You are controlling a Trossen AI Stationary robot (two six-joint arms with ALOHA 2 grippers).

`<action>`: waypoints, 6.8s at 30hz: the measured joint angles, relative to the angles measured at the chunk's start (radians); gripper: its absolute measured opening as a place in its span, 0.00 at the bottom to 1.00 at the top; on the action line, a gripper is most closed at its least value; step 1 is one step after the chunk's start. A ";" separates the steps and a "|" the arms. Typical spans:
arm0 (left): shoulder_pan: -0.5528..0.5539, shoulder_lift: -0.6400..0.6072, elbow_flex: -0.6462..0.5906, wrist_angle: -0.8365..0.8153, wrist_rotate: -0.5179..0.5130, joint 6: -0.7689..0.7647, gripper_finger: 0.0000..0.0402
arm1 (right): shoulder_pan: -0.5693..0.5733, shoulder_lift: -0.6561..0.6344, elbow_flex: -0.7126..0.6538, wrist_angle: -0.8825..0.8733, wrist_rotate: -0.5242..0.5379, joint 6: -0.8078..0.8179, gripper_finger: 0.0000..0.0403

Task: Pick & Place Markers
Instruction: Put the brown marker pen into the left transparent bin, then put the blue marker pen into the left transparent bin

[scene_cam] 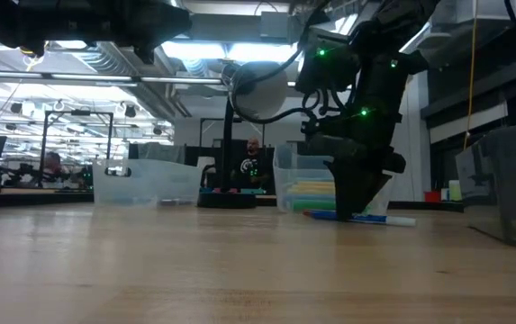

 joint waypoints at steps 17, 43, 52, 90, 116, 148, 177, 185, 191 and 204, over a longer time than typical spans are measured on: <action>0.000 0.000 0.000 0.000 0.000 0.000 0.21 | 0.000 0.001 0.000 0.003 -0.004 -0.030 0.23; 0.000 0.000 0.000 -0.008 0.000 0.001 0.21 | 0.000 0.005 0.133 -0.107 0.101 -0.105 0.53; 0.000 0.000 0.000 -0.008 0.000 0.001 0.21 | 0.033 0.004 0.154 -0.225 0.101 -0.047 0.53; 0.000 0.000 0.000 -0.013 0.000 -0.007 0.21 | 0.069 0.000 0.000 0.016 0.097 -0.058 0.35; 0.000 0.000 0.000 -0.053 -0.001 -0.034 0.21 | 0.070 0.005 -0.002 0.198 0.093 -0.094 0.00; 0.000 0.000 0.000 -0.086 -0.001 -0.052 0.21 | 0.069 0.003 -0.001 0.467 -0.033 -0.405 0.07; 0.000 0.000 0.000 -0.088 -0.001 -0.052 0.21 | 0.263 0.002 0.000 0.608 -0.004 -0.534 0.57; 0.000 0.000 0.000 -0.247 -0.001 -0.123 0.21 | 0.263 0.002 0.000 0.621 0.026 -0.569 0.57; -0.024 0.000 0.000 -0.412 -0.003 -0.177 0.21 | 0.263 0.002 0.000 0.606 0.025 -0.579 0.57; -0.091 0.000 0.000 -0.529 -0.031 -0.164 0.21 | 0.261 0.002 0.000 0.548 0.014 -0.514 0.57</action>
